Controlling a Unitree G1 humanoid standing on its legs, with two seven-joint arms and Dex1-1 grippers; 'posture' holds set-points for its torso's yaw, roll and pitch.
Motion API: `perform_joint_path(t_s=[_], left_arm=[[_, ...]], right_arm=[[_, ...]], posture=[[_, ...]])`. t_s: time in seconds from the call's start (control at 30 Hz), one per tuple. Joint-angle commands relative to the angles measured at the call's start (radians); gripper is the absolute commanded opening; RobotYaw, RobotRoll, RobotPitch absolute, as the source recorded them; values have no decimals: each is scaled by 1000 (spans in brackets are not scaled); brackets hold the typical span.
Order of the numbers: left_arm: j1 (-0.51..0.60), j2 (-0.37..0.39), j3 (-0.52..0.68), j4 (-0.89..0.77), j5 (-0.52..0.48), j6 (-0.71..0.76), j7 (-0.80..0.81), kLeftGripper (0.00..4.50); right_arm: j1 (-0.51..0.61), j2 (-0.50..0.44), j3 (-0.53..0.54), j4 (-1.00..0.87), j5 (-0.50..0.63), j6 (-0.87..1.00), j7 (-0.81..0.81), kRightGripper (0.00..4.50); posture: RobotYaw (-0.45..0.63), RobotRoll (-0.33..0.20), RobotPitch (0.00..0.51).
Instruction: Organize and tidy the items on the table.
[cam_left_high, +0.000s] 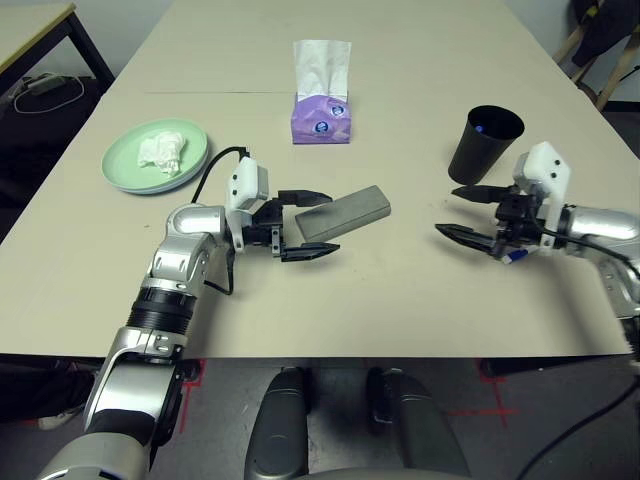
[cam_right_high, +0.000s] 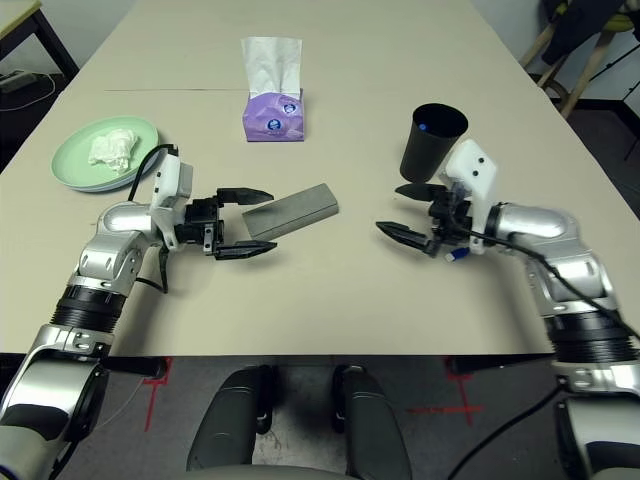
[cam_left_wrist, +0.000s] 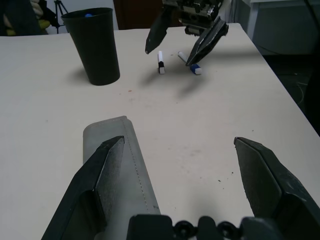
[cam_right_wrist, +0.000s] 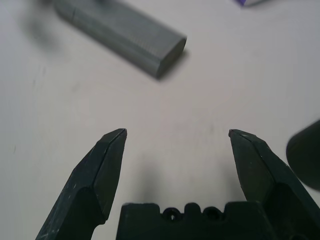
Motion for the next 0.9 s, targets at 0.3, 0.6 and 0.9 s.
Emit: perform_joint_path(t_s=[0.3, 0.6, 0.9], left_arm=[[37, -30, -15, -65, -14, 10, 27, 4438], [93, -18, -10, -132, -25, 37, 67, 4438], [100, -17, -10, -145, -30, 46, 83, 4438]], right_arm=[[-117, -145, 195, 181, -270, -279, 215, 4500], [-267, -162, 283, 227, -356, -364, 399, 4500], [-294, -164, 315, 292, -456, -521, 416, 4500]], posture=[[85, 0, 184], [100, 0, 207], [100, 0, 223]])
